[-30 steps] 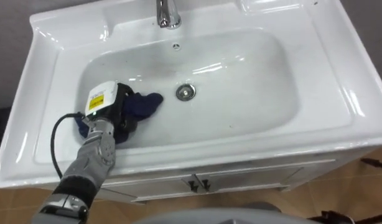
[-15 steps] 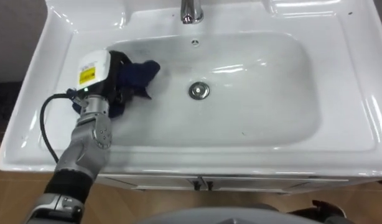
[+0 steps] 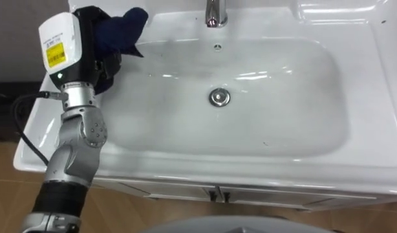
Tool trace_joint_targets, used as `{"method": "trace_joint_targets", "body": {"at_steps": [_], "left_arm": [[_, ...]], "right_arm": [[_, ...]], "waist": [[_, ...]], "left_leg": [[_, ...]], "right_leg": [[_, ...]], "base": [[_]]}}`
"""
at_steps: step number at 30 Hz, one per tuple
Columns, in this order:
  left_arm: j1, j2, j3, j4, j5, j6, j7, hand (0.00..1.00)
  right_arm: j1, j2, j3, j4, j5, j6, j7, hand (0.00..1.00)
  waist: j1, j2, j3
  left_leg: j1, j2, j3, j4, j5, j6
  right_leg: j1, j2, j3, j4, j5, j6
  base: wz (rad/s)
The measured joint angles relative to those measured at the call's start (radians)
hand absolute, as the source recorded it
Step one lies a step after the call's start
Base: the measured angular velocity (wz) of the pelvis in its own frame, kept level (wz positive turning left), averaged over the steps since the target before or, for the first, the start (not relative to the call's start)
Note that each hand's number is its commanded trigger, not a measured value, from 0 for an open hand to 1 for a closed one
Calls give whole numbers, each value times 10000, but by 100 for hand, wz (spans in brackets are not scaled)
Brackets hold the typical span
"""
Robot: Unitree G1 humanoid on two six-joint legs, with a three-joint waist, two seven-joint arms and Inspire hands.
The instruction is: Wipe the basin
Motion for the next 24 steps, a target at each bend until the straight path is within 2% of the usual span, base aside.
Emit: {"method": "trace_joint_targets", "body": {"at_steps": [9,13,18,20,24], "left_arm": [[11,27,527,-787,32,10,0,100],[161,125,694,-1083,30,174,0,100],[648,134,976,-1080,56,566,-5,100],[884,134,1087,-1066,55,735,-7,100],[1026,134,1263,-1046,52,1008,-15,100]], "right_arm": [[30,2,-16,50,-393,225,88,0],[107,3,-15,14,-500,402,-11,0],[236,7,-62,-184,-1028,514,3,0],[266,13,-58,-294,-1111,657,14,0],[427,12,-51,-510,-1117,791,31,0]], "waist": [[206,25,-34],[297,16,-62],[344,56,-87],[391,125,-133],[565,106,-111]], "left_leg": [[19,10,-77,96,0,0],[16,-12,-129,95,0,-1],[15,-27,-186,86,0,0],[16,-27,-190,94,0,-1],[18,-26,-199,93,0,0]], "right_leg": [[-21,14,-6,11,3,7],[-13,-2,-55,5,23,42],[-9,2,-26,1,39,68],[-9,0,-24,8,40,68],[-4,-3,-37,16,40,68]], "base": [[0],[5],[0],[0],[0]]}}
